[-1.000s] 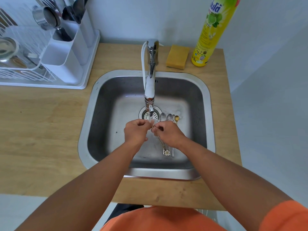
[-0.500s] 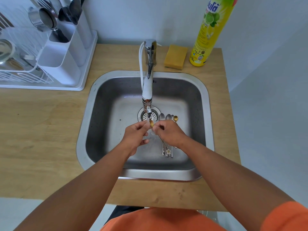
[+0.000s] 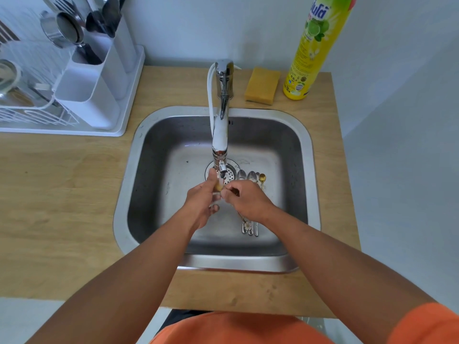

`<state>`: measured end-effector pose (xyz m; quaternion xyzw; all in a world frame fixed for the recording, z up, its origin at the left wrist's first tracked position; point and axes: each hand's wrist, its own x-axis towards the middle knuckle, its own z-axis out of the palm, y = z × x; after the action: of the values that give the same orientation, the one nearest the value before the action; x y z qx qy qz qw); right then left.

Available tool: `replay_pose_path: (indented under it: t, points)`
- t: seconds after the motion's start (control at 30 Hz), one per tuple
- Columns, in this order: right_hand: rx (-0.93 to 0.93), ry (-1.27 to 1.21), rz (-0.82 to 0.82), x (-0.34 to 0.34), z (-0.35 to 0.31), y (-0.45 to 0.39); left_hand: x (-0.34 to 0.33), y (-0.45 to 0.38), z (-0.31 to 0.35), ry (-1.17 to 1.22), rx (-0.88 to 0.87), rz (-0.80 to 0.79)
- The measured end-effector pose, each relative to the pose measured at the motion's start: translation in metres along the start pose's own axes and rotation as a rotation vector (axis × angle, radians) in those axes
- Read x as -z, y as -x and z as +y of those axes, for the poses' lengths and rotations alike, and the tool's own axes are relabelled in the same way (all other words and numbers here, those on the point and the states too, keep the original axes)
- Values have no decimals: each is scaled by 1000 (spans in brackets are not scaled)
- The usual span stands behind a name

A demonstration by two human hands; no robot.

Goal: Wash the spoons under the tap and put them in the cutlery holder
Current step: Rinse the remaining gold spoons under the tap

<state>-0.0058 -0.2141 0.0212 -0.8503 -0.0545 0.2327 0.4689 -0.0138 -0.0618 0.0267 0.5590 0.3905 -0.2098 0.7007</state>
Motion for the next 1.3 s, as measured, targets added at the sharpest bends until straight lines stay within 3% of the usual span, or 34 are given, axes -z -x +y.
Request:
replay_pose_path:
  t: [0.4,0.6,0.73,0.9,1.07,1.3]
  points:
    - [3,1,-16,4,8,5,13,0,-13,-3,18,-267]
    - [1,-24,-2,3,7,7,12,2,-11,-31,2,-189]
    - [-34,-22,22,4,6,9,12,4,-14,-207,-90,-88]
    - [-65,-113,1,5,10,13,12,6,-11,-260,-159,-94]
    - [-95,-295,-71,8,5,14,10,9,-4,-183,-185,-256]
    - [-199,-549,-110,10,1,13,20,6,-5,-55,-77,-444]
